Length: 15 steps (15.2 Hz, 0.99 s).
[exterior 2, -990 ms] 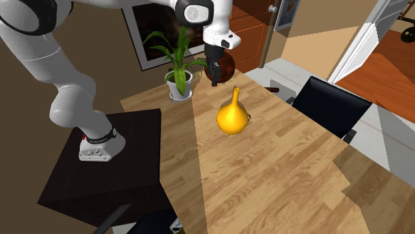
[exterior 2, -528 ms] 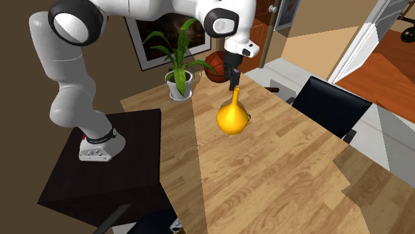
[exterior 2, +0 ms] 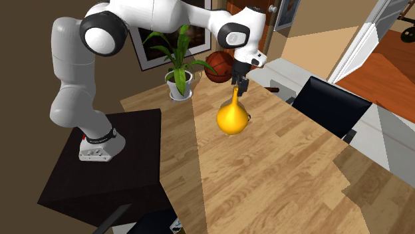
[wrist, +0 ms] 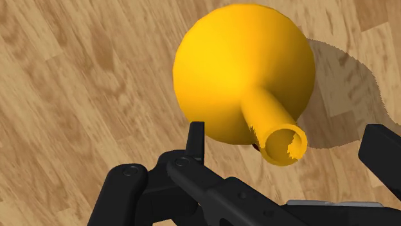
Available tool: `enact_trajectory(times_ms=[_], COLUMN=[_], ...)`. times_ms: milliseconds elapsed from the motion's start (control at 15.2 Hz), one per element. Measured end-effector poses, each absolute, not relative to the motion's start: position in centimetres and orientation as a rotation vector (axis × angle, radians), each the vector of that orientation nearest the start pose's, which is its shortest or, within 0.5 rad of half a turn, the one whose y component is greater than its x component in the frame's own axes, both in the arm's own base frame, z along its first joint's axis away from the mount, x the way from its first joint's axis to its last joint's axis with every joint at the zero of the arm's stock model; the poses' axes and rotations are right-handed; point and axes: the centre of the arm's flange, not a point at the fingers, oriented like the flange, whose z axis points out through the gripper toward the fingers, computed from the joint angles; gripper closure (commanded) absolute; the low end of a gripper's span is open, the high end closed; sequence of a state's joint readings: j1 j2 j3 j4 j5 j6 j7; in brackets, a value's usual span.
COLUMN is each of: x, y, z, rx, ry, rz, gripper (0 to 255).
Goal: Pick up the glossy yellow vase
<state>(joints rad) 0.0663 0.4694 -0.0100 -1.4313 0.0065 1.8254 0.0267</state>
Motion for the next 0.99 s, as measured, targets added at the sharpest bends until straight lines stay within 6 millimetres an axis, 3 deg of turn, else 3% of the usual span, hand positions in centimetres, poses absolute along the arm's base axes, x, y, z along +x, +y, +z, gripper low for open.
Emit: enact_trajectory(times_ms=[198, 264, 990], x=[68.5, 68.6, 68.6], y=[4.1, 4.1, 4.0], z=[40.4, 40.1, 40.2], rx=[-3.141, -3.141, -3.141], ry=[-0.045, -0.045, -0.045], rz=[0.118, 0.118, 0.119], gripper=[0, 255, 255])
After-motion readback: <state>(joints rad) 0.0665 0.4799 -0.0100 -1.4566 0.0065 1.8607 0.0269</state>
